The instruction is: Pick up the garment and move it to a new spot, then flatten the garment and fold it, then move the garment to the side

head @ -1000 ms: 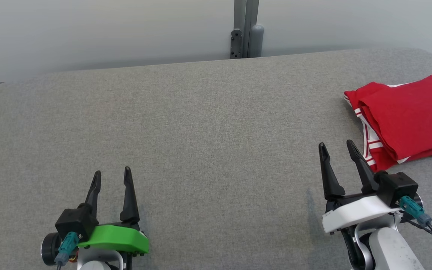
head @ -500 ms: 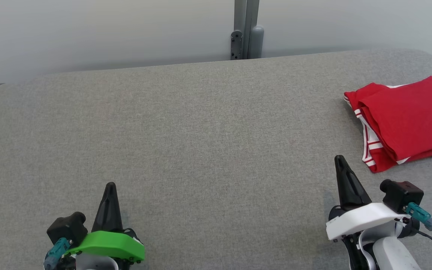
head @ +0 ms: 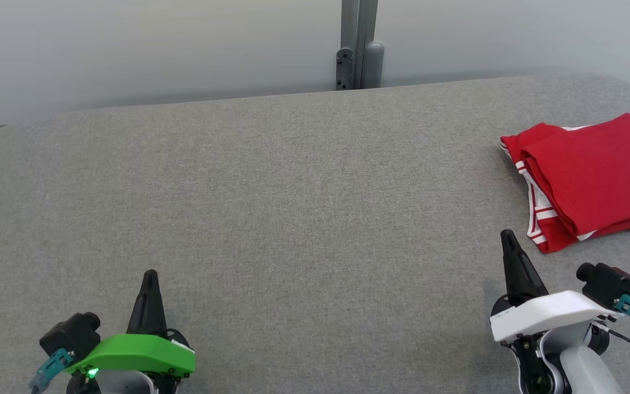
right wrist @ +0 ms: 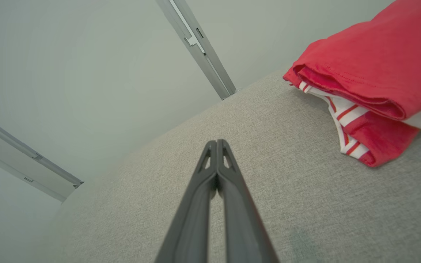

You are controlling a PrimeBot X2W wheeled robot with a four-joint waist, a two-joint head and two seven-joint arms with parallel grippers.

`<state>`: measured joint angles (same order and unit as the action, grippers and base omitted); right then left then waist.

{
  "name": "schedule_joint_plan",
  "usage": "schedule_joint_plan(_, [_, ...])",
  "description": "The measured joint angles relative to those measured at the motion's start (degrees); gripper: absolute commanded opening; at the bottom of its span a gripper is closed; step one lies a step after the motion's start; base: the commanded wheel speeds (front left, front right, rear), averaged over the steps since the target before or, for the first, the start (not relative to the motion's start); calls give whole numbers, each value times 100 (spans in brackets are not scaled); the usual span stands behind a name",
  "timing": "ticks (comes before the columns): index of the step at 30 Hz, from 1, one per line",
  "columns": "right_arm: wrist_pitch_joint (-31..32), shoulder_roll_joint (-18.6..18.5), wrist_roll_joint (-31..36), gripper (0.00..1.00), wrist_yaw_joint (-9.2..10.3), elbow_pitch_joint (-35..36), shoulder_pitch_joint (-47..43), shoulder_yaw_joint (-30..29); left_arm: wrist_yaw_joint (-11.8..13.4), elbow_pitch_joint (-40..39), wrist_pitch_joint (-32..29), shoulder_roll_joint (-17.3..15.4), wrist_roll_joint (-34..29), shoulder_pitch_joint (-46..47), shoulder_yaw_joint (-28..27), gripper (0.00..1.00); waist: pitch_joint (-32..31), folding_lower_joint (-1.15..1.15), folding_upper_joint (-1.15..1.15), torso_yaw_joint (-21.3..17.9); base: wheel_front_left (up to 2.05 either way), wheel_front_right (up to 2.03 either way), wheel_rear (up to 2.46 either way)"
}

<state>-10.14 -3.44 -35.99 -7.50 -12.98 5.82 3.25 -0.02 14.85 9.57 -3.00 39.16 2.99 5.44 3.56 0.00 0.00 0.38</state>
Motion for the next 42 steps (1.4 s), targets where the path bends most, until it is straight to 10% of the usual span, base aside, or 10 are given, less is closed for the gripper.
schedule_joint_plan(42, [735,-74,-3042,0,1,-40,2,-357,-369,-34,-786,-24,2804,124,-557,0,-137,0,0,-15,0,0,0])
